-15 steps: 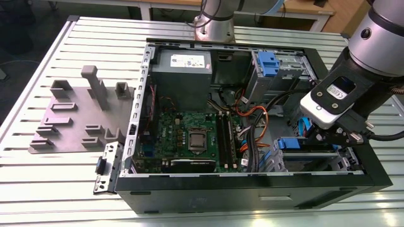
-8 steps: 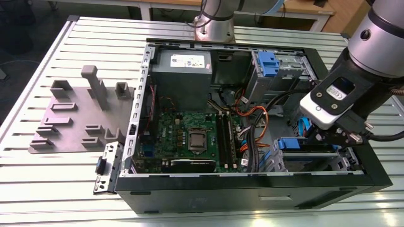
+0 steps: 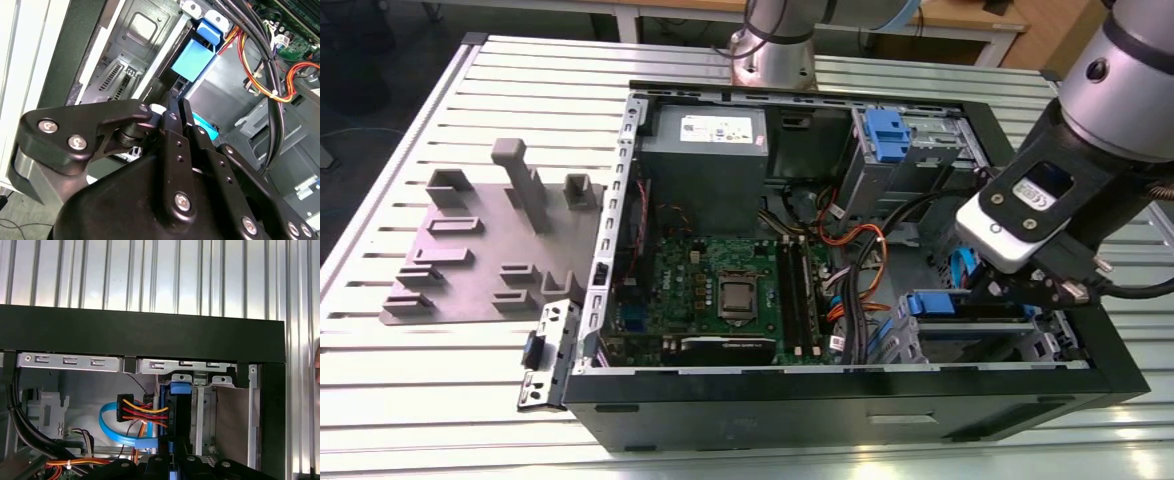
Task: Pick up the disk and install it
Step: 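Insert the second disk wire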
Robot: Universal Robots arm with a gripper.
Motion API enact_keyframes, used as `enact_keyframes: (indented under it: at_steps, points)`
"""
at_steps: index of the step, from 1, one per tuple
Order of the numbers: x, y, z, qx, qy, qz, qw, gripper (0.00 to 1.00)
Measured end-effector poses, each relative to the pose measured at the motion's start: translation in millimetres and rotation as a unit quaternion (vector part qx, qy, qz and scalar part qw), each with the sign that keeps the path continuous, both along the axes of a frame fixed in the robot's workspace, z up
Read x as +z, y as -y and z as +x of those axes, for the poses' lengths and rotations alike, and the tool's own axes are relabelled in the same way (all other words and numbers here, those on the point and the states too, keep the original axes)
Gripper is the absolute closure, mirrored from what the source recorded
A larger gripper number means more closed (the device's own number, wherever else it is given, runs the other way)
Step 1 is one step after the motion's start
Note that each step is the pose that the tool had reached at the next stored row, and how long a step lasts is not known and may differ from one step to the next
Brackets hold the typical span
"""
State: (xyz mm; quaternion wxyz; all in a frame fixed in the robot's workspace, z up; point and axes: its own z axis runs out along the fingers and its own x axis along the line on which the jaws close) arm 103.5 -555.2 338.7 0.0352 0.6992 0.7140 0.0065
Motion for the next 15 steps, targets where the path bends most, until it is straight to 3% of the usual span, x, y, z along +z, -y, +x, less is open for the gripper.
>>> enact_keyframes:
  at_steps: [2,5,11,15]
  points:
    - [3.9,0.0,0.0,0.000,0.0000,-0.0004,1.00000,0.84]
    - [4.1,0.4,0.0,0.000,0.0000,0.0012,1.00000,0.84]
    - [3.5,3.7,0.0,0.000,0.0000,0.0174,0.99985,0.84]
    - [2.4,5.8,0.0,0.000,0.0000,0.0234,0.99973,0.84]
